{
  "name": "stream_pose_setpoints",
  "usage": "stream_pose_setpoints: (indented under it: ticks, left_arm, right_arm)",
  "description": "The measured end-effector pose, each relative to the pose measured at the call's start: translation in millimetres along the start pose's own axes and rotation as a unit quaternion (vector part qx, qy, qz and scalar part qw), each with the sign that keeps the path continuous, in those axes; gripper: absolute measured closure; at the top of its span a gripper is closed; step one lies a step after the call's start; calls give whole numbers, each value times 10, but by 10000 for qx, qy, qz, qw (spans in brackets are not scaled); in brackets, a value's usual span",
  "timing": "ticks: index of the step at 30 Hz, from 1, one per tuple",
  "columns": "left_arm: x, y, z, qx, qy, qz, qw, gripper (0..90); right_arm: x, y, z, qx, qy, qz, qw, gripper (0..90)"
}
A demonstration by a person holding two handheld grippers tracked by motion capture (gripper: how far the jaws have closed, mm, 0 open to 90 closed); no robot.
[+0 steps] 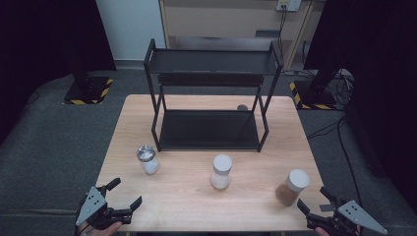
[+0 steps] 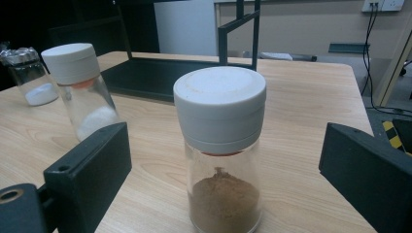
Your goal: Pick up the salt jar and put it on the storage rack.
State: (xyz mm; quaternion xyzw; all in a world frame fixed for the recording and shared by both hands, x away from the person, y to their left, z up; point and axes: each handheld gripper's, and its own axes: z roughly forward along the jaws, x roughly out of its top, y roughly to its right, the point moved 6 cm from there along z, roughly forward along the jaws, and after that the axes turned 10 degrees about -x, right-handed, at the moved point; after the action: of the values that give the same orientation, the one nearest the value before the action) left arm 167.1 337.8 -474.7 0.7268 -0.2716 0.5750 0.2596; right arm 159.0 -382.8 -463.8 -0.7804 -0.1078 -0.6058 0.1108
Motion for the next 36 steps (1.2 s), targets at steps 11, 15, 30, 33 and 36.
stream_pose_setpoints:
  ticks: [11,15,30,33,36]
  left_arm:
    - [252,-65,9,48,-6,43,10000,0]
    - [313,-87,26,55,-21,54,10000,0]
    - [494,-206,172,49,-242,21,9997,0]
    - [510,-238,214,42,-279,-6,9996,0]
    - [512,-269,253,35,-293,-49,9996,0]
  right_arm:
    - [-3,13,-6,13,10,26,10000,54]
    - [-4,15,-7,19,9,31,10000,54]
    - [-7,18,-10,19,18,47,10000,55]
    - [-7,18,-11,17,15,48,10000,55]
    - [-7,18,-10,20,17,37,10000,55]
